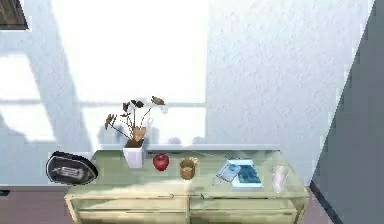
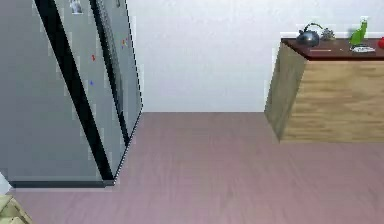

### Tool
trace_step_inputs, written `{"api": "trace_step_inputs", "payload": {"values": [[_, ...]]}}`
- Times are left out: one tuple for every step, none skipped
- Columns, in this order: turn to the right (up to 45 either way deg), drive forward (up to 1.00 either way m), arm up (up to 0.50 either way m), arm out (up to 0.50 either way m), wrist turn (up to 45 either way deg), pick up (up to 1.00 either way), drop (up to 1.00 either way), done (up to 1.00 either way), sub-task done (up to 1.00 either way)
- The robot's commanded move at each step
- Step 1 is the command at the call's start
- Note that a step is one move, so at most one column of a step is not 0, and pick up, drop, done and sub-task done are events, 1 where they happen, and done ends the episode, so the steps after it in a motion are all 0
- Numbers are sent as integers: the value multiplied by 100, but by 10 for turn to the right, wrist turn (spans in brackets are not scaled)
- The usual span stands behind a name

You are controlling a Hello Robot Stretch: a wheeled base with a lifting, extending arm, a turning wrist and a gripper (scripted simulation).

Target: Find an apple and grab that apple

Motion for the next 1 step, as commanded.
{"api": "trace_step_inputs", "payload": {"values": [[-90, 0, 0, 0, 0, 0, 0, 0, 0]]}}
